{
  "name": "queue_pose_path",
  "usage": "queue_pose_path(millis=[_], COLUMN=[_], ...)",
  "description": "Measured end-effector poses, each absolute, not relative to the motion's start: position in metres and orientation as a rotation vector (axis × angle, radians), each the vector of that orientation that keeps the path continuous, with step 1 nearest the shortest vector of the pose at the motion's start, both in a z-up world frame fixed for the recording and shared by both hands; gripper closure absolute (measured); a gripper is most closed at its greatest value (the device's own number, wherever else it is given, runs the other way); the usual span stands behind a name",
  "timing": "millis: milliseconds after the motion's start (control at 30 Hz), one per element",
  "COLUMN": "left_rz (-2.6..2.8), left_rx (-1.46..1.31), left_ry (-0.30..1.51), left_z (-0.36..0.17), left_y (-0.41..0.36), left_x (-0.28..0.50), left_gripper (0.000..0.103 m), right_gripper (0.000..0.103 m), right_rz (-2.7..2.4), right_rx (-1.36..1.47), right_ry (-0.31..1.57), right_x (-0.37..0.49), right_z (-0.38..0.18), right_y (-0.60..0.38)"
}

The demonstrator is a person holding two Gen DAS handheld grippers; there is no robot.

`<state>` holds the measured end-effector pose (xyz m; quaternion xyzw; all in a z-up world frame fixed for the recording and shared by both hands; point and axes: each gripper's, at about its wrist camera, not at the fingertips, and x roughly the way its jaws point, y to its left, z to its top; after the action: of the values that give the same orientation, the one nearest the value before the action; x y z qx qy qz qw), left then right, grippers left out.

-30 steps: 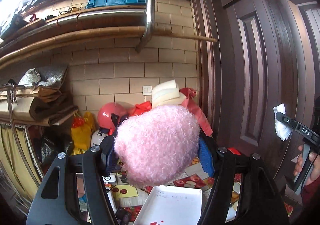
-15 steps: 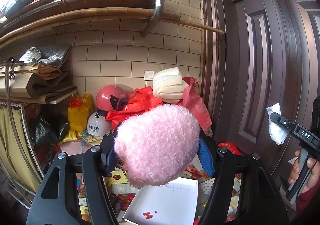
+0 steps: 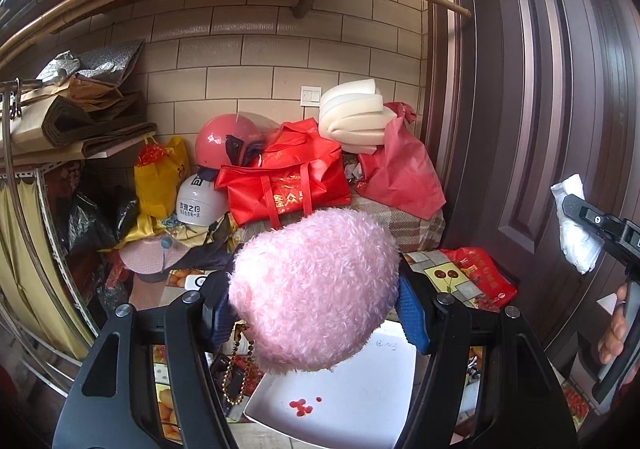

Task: Organize soft objects
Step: 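Lift the pink ball with the left tool while the right tool lifts the white cloth, then lower pink ball into white box with left tool while right tool drops cloth in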

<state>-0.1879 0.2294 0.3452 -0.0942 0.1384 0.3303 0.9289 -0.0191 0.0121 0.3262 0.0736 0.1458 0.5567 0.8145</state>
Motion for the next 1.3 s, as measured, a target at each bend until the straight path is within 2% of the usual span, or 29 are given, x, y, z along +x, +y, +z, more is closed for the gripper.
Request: queue_pose_path(millis=[433,767,900,1033,1133,1167,1200,1233,1300], left_rz=[0.679,0.684,0.631,0.569,0.584,0.591,0.600,0.604,0.601], left_rx=[-0.227,-0.307,-0.402,-0.554,-0.645,-0.657,-0.658,-0.654,-0.650], left_ry=[0.309,0.346,0.424,0.541,0.598,0.622,0.646,0.662,0.684], left_z=[0.332,0.302,0.260,0.180,0.127,0.114,0.103,0.095,0.081], left_y=[0.242,0.274,0.293,0.306,0.313,0.315,0.316,0.317,0.318], left_x=[-0.180,-0.174,-0.152,-0.119,-0.101,-0.096,-0.091,-0.087,-0.079], left_gripper=[0.036,0.036,0.036,0.036,0.027,0.013,0.000,0.000,0.000], right_gripper=[0.065,0.064,0.063,0.063,0.063,0.062,0.058,0.052,0.004], right_rz=[1.189,1.206,1.219,1.212,1.196,1.193,1.184,1.178,1.166], right_rx=[0.127,0.056,-0.001,-0.098,-0.154,-0.158,-0.162,-0.161,-0.162], right_ry=[0.365,0.492,0.600,0.746,0.830,0.856,0.882,0.907,0.955], right_x=[-0.016,-0.004,0.004,0.011,0.016,0.018,0.021,0.024,0.030], right_z=[0.314,0.273,0.234,0.175,0.134,0.123,0.114,0.105,0.089], right_y=[0.029,0.073,0.104,0.136,0.154,0.159,0.163,0.168,0.175])
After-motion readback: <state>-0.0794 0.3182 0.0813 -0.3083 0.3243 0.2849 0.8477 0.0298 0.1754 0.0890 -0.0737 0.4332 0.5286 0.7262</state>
